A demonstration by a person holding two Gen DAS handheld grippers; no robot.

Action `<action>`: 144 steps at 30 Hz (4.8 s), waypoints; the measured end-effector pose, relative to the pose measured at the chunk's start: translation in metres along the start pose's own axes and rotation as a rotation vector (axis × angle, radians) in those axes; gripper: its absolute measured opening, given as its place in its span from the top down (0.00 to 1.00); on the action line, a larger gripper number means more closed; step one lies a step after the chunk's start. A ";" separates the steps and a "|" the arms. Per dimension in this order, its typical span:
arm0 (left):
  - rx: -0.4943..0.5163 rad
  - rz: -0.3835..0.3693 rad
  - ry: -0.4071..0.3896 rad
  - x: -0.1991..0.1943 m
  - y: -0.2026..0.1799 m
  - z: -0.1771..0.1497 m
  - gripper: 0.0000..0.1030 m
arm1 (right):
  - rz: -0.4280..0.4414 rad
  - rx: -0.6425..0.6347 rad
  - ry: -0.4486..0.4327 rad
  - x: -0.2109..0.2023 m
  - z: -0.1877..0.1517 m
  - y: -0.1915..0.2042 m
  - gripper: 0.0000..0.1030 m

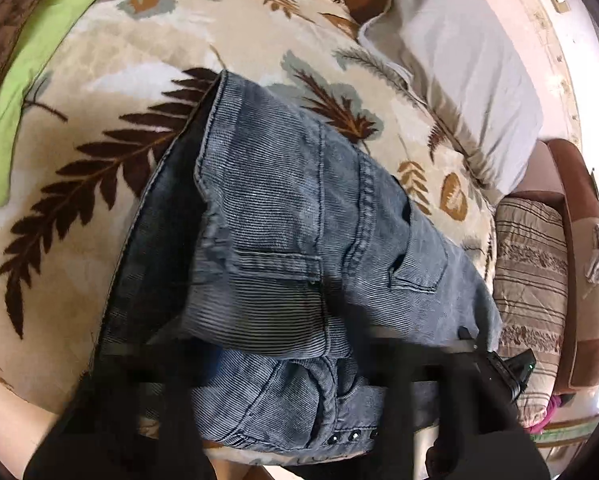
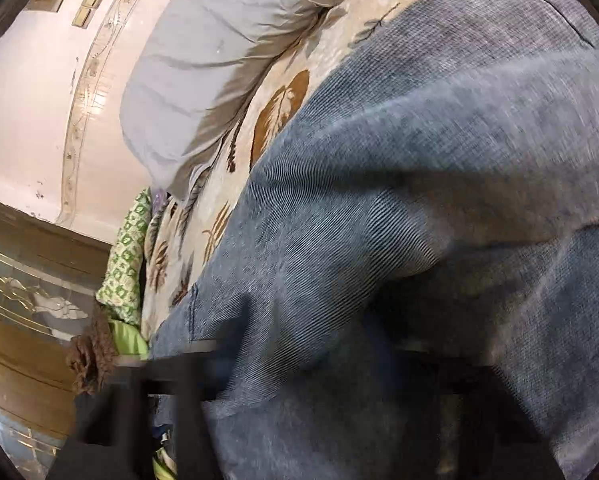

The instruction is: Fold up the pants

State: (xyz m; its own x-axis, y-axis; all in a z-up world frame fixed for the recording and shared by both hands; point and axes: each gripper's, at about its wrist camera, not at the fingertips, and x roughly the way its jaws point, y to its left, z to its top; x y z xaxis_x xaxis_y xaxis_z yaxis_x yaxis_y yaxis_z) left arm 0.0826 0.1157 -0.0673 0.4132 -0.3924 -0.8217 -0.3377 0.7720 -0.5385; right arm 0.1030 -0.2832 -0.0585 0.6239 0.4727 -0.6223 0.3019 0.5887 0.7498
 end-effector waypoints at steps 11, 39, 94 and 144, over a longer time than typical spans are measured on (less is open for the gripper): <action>0.135 -0.003 -0.129 -0.064 -0.025 -0.030 0.92 | 0.106 -0.190 -0.074 -0.080 -0.023 0.047 0.95; 0.060 -0.016 -0.013 -0.031 0.009 -0.058 0.45 | 0.173 0.339 -0.184 -0.141 -0.038 -0.123 0.34; 0.028 -0.012 0.057 -0.021 0.063 0.039 0.45 | -0.041 -0.463 0.250 0.070 0.034 0.120 0.28; 0.105 -0.122 0.114 -0.023 0.032 -0.072 0.31 | 0.136 -0.170 0.367 -0.015 -0.130 0.045 0.38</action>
State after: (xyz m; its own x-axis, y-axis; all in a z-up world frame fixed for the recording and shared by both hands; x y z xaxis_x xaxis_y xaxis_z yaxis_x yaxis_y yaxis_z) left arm 0.0015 0.1136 -0.0792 0.3457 -0.5358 -0.7704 -0.1987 0.7606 -0.6181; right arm 0.0140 -0.1789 -0.0449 0.3422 0.7374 -0.5824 0.0924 0.5904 0.8018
